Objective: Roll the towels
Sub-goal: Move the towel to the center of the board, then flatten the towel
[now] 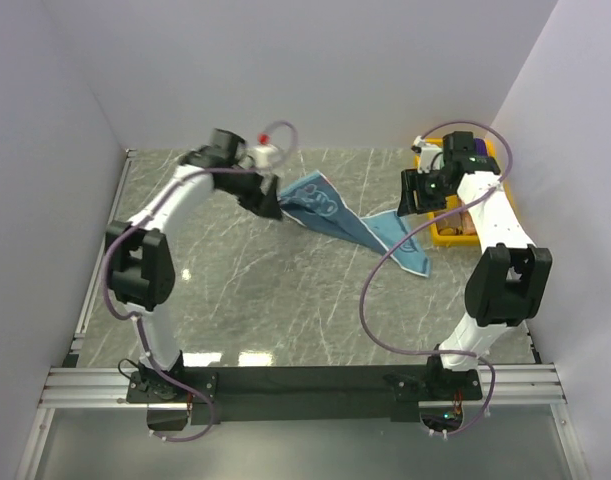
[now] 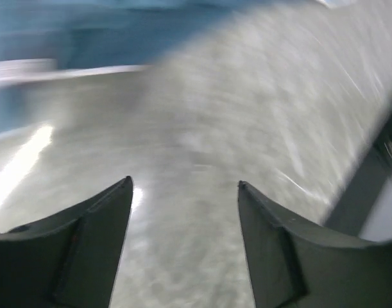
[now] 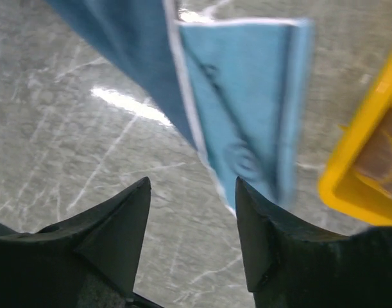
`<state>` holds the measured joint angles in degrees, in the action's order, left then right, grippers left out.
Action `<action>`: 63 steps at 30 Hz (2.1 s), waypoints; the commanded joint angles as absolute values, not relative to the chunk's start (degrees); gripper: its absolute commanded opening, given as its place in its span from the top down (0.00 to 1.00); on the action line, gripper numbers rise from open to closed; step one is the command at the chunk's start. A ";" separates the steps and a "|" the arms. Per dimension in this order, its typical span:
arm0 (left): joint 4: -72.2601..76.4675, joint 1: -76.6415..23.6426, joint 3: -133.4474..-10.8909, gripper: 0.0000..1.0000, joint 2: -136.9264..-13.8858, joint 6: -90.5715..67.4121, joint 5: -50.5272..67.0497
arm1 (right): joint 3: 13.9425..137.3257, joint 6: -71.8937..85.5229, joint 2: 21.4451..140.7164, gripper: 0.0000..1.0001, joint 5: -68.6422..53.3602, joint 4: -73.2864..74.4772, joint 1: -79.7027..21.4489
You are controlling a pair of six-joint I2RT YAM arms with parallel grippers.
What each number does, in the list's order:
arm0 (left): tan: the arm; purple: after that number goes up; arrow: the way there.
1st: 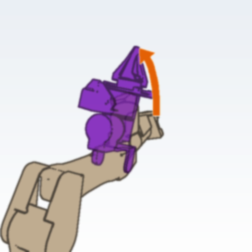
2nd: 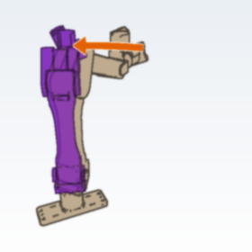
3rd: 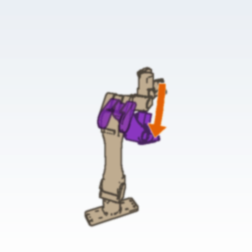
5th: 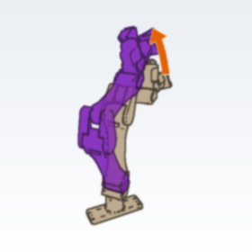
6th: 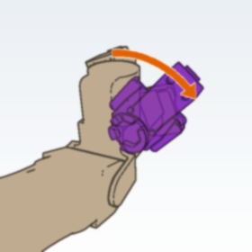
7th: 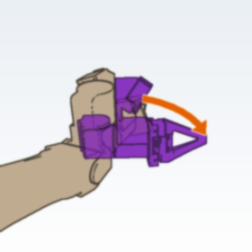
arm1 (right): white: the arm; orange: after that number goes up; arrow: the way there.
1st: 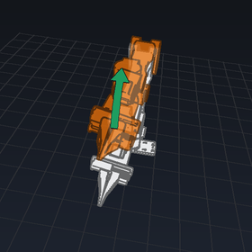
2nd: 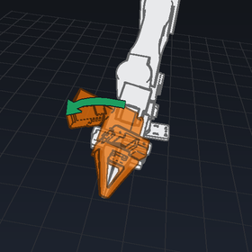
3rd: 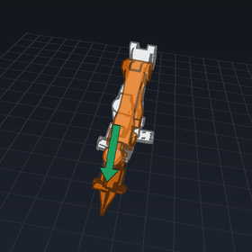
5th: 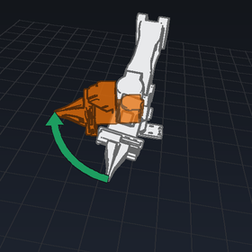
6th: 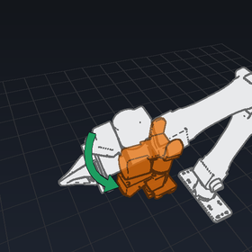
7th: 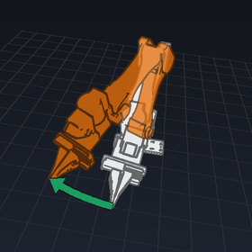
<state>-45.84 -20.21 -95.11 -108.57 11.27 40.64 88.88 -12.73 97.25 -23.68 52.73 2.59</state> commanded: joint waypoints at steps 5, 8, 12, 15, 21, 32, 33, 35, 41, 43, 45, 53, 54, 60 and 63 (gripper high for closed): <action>-43.24 -12.22 -109.48 0.37 -116.35 6.42 29.99 | 88.51 -11.69 100.37 0.44 -21.89 50.10 -3.16; -42.72 -12.22 -113.54 0.38 -121.54 5.19 29.36 | 88.77 -10.47 102.74 0.46 -21.09 48.34 -4.56; -42.80 -12.13 -114.52 0.37 -123.66 4.74 30.32 | 92.71 -7.56 108.18 0.51 -21.10 45.19 -6.76; -43.07 -11.78 -112.33 0.36 -121.74 5.53 30.41 | 98.42 -5.28 113.63 0.55 -20.31 42.99 -8.52; -47.72 -6.95 -106.18 0.34 -114.71 7.65 31.37 | 107.57 1.57 123.47 0.51 -18.21 34.55 -11.33; -54.05 2.63 -92.47 0.33 -99.59 10.20 31.64 | 132.37 6.86 142.38 0.52 -7.22 33.94 -16.08; -54.31 2.72 -91.94 0.33 -98.88 10.37 31.55 | 132.36 6.68 143.17 0.50 -6.95 33.58 -16.43; -54.75 2.81 -90.97 0.32 -97.04 10.81 31.20 | 134.02 5.97 144.22 0.44 -5.37 34.27 -17.40; -56.25 2.81 -90.79 0.31 -94.48 11.25 29.36 | 134.39 5.36 145.90 0.39 -4.56 35.76 -19.86; -56.51 2.81 -90.79 0.31 -93.96 11.60 28.66 | 134.55 6.85 146.68 0.39 -4.66 37.95 -20.21; -56.43 2.81 -90.62 0.31 -93.43 11.78 28.04 | 134.04 7.56 146.95 0.41 -3.96 38.06 -20.39; -57.48 2.90 -90.88 0.31 -93.69 12.04 27.95 | 132.98 8.00 147.65 0.70 -6.67 37.88 -20.57; -57.83 2.90 -91.05 0.31 -93.52 12.13 27.86 | 132.89 7.91 147.92 0.81 -7.03 37.97 -20.65; -57.75 3.16 -89.92 0.31 -92.90 12.75 27.07 | 132.37 6.86 142.66 1.00 -9.31 36.39 -20.65; -56.96 3.60 -88.95 0.30 -92.38 12.13 27.42 | 129.30 5.98 135.63 1.00 -11.42 32.79 -21.27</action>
